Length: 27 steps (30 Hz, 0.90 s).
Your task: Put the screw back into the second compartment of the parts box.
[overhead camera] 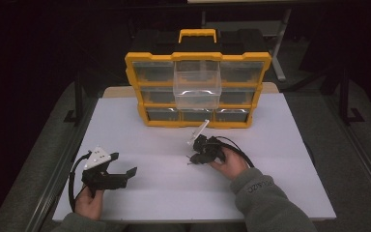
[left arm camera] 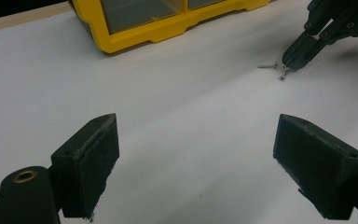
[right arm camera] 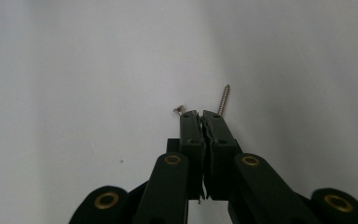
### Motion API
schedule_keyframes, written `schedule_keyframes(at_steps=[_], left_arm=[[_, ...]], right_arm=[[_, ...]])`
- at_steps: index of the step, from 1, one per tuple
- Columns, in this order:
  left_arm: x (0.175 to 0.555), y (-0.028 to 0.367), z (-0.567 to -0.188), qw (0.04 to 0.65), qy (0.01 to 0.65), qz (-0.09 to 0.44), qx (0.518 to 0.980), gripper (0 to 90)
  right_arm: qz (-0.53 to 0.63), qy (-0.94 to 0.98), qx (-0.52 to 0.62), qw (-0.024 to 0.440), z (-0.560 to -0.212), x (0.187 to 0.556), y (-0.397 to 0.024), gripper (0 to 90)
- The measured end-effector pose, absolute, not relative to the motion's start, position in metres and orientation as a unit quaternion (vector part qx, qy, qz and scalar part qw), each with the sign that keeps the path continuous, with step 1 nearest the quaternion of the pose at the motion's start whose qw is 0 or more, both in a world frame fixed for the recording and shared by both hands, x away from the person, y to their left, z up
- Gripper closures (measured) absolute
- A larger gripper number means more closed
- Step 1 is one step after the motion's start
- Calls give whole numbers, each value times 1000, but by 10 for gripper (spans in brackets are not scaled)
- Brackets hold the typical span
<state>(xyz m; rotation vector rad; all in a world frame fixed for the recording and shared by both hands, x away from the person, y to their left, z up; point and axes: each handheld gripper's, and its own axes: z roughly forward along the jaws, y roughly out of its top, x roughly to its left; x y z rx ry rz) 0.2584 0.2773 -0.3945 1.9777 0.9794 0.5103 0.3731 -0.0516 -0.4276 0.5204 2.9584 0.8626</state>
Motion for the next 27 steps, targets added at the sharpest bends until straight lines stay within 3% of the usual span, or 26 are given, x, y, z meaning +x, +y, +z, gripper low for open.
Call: schedule_keyframes(at_steps=[18, 27], left_arm=[[258, 277, -394, 428, 394, 205, 787, 139], [258, 279, -394, 435, 403, 207, 778, 140]], right_arm=[[307, 935, 177, 13, -410, 360, -87, 869], [324, 923, 209, 21, -371, 357, -139, 868]])
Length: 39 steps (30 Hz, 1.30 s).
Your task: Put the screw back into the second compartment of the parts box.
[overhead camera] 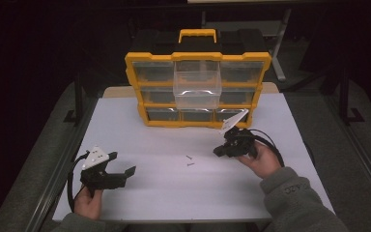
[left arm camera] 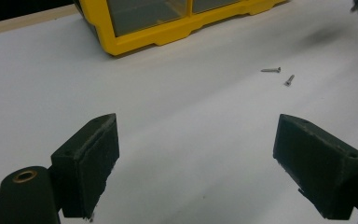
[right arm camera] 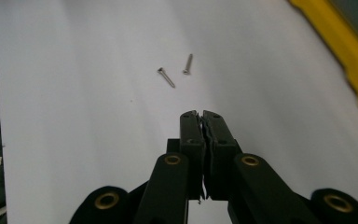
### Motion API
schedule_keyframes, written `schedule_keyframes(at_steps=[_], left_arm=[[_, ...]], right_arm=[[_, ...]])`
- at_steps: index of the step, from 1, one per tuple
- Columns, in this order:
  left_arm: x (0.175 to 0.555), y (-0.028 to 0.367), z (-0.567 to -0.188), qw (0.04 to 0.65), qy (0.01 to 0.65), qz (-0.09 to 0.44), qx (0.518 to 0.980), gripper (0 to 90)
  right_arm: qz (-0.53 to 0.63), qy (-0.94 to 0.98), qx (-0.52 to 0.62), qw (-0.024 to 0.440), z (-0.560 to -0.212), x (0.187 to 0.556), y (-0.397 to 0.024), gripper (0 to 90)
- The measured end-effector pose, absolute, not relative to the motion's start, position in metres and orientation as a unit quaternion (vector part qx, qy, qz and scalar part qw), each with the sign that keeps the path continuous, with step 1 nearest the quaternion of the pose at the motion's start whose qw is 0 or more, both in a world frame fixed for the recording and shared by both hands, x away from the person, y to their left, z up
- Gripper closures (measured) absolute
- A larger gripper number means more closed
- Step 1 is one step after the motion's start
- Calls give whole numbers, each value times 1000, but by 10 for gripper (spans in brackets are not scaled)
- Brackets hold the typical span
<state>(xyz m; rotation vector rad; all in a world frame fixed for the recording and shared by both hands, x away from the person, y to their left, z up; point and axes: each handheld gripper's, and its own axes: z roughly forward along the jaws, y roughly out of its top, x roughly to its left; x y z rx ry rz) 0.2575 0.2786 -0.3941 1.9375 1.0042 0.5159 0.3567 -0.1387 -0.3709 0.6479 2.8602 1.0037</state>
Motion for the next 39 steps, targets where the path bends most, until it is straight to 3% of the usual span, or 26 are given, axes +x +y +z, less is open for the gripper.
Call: schedule_keyframes(at_steps=[8, 21, 32, 39], left_arm=[[257, 280, -393, 433, 404, 211, 778, 139], [258, 280, -394, 434, 402, 212, 777, 139], [258, 280, -394, 434, 407, 206, 777, 139], [258, 280, -394, 436, 407, 205, 777, 139]], right_arm=[[333, 915, 226, 35, -333, 364, -168, 867], [353, 907, 222, 61, -225, 387, -200, 866], [368, 906, 198, 60, -148, 402, -180, 864], [348, 918, 178, 60, -127, 413, -145, 863]])
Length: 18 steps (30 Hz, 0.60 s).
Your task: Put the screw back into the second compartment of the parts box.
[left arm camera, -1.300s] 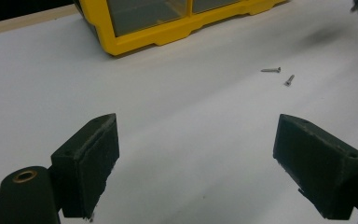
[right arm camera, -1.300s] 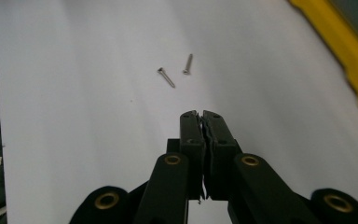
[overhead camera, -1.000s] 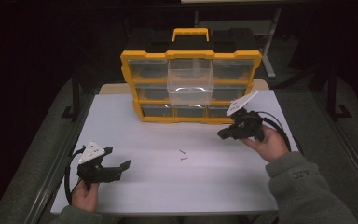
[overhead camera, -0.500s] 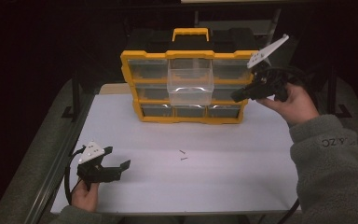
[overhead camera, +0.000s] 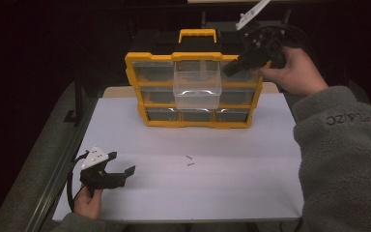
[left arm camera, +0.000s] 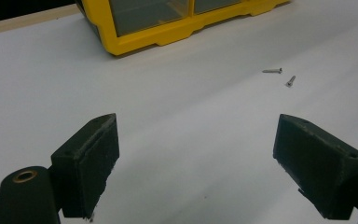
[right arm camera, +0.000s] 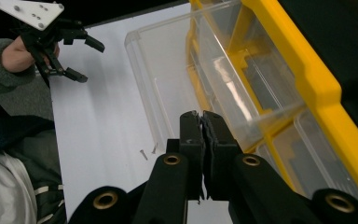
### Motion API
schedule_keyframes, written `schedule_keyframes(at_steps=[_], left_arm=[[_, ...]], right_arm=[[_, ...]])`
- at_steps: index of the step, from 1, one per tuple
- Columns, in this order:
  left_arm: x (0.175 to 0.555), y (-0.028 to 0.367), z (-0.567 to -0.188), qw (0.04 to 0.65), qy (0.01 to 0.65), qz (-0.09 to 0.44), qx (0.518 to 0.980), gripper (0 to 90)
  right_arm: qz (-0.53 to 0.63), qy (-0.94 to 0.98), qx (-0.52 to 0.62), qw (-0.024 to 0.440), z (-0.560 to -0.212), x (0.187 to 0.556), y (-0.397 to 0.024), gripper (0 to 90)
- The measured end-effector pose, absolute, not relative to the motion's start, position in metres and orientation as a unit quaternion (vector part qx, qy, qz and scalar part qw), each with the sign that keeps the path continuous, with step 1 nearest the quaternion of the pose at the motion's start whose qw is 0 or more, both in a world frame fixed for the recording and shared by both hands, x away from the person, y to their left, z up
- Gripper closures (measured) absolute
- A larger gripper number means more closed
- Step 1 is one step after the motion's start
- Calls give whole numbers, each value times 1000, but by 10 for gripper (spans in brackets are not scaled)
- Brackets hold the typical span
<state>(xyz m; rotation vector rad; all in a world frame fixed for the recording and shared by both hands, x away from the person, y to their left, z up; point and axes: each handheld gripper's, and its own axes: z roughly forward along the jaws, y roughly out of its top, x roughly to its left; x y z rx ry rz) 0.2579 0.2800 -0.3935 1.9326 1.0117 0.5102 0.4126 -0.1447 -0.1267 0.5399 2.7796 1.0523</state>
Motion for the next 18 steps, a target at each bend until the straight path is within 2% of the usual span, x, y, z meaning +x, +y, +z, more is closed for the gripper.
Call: schedule_keyframes(at_steps=[7, 18], left_arm=[[257, 282, -392, 428, 408, 202, 781, 139], [258, 282, -393, 432, 404, 205, 780, 139]], right_arm=[[331, 926, 173, 53, -134, 423, -116, 863], [305, 935, 173, 42, -150, 432, -97, 857]])
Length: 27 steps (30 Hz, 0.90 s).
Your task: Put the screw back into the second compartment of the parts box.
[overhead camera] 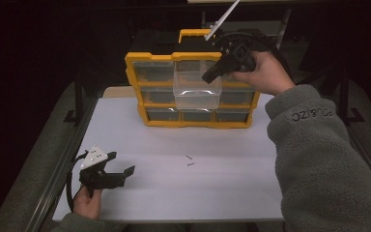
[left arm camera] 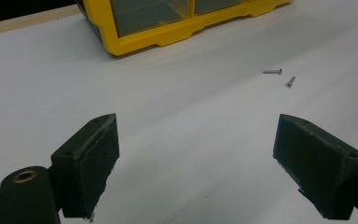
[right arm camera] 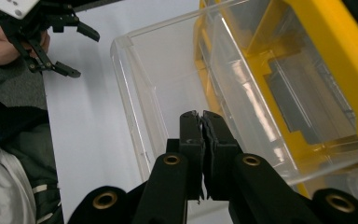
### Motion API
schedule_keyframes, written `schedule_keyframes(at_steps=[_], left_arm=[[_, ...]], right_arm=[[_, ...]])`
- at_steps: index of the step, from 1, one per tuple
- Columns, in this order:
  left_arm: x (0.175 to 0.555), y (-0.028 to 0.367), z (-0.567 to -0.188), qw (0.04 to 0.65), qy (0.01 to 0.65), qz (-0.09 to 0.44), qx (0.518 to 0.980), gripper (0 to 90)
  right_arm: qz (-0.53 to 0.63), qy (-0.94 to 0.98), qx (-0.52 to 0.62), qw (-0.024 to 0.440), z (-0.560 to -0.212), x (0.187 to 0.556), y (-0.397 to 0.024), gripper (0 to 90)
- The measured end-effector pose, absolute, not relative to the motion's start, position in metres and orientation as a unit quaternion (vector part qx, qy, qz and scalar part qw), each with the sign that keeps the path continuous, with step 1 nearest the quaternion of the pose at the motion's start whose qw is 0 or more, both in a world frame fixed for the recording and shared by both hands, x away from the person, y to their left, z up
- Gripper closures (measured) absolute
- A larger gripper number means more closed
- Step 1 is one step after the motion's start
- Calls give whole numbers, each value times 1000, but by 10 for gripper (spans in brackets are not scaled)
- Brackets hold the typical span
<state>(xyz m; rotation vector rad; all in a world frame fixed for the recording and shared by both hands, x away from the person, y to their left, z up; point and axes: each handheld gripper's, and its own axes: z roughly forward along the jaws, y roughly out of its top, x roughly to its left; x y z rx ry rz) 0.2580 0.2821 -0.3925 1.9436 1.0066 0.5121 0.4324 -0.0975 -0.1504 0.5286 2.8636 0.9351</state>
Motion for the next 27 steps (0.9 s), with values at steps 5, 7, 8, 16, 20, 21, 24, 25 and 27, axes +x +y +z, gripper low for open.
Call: schedule_keyframes(at_steps=[5, 7, 8, 16, 20, 21, 24, 25, 27], left_arm=[[257, 282, -392, 434, 405, 206, 778, 139], [258, 282, -392, 439, 405, 207, 775, 139], [258, 283, -392, 434, 402, 207, 779, 139], [257, 283, -392, 436, 406, 205, 776, 139], [257, 281, -392, 436, 410, 203, 775, 139], [257, 282, -392, 435, 409, 203, 776, 139], [257, 281, -392, 439, 408, 204, 774, 139], [257, 281, -392, 437, 406, 206, 776, 139], [258, 281, -392, 437, 404, 207, 776, 139]], right_arm=[[305, 935, 177, 43, -153, 434, -94, 783], [309, 933, 179, 45, -152, 433, -95, 767], [311, 932, 180, 45, -150, 431, -96, 766], [330, 924, 184, 61, -137, 419, -120, 736], [347, 916, 189, 69, -136, 405, -145, 691], [353, 914, 190, 70, -137, 402, -150, 685], [359, 910, 196, 68, -145, 394, -166, 670], [360, 909, 200, 65, -150, 391, -171, 664], [364, 906, 206, 64, -160, 386, -180, 653]])
